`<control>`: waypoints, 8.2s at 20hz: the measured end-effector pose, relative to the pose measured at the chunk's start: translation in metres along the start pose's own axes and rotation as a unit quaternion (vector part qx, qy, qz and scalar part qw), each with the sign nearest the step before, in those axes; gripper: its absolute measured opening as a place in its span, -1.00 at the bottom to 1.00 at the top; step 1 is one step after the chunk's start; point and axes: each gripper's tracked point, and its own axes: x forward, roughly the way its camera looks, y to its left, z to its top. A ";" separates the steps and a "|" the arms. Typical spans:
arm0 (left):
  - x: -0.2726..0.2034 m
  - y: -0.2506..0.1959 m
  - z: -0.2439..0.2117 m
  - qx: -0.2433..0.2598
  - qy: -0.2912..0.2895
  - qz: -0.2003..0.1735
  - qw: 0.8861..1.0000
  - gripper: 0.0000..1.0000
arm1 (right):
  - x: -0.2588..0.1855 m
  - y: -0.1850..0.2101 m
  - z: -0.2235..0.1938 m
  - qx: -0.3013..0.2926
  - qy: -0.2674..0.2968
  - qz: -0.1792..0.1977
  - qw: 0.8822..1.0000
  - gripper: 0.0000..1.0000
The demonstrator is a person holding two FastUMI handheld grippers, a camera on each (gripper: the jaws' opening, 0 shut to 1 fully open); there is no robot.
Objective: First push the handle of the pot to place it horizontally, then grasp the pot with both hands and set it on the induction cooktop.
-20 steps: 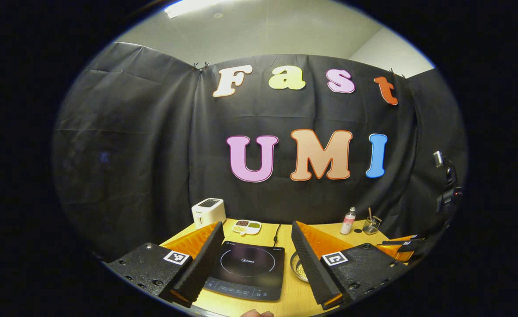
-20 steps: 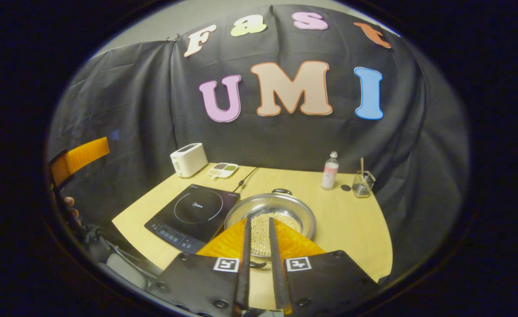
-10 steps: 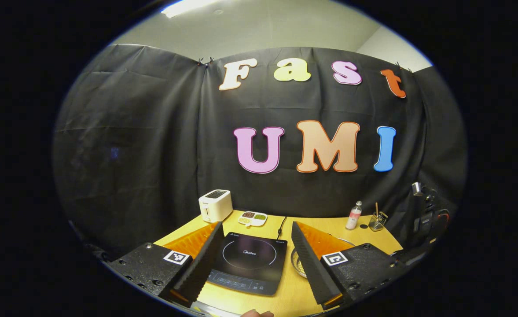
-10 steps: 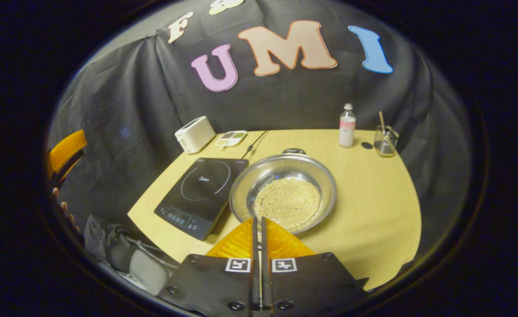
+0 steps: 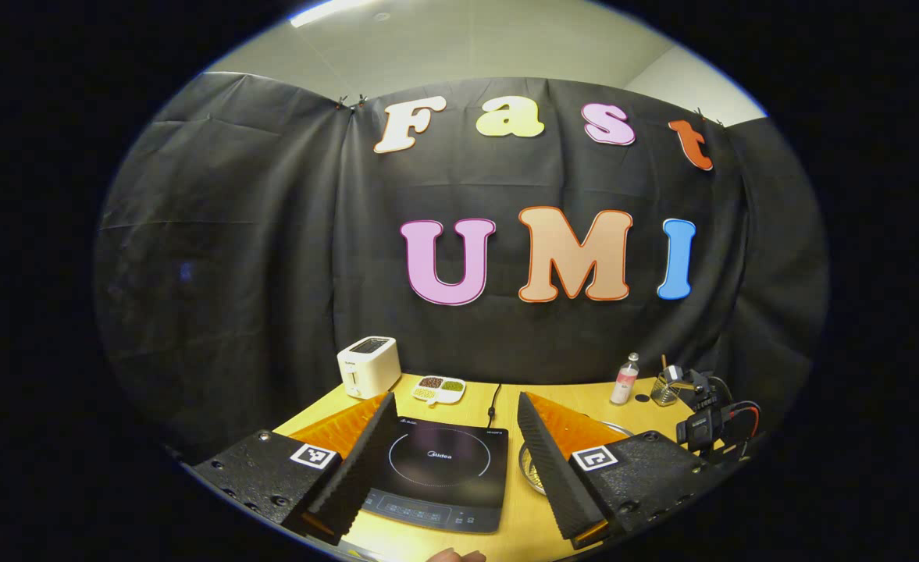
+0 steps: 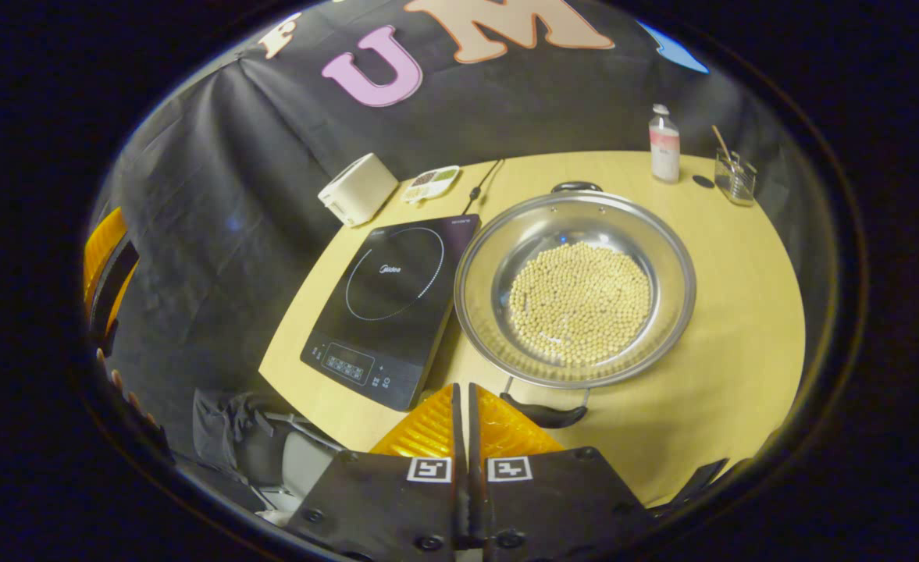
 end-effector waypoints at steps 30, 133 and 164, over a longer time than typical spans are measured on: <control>0.096 0.051 -0.044 -0.032 0.042 -0.067 0.996 0.89 | 0.026 -0.116 -0.023 0.019 0.093 -0.219 0.971 -0.94; 0.172 -0.137 -0.272 -0.014 0.374 -0.056 0.926 0.24 | 0.003 -0.281 0.125 0.072 -0.068 -0.220 0.971 -0.14; 0.196 0.155 -0.233 -0.006 0.365 -0.077 0.928 0.23 | 0.028 -0.242 0.133 0.083 -0.071 -0.234 0.966 -0.14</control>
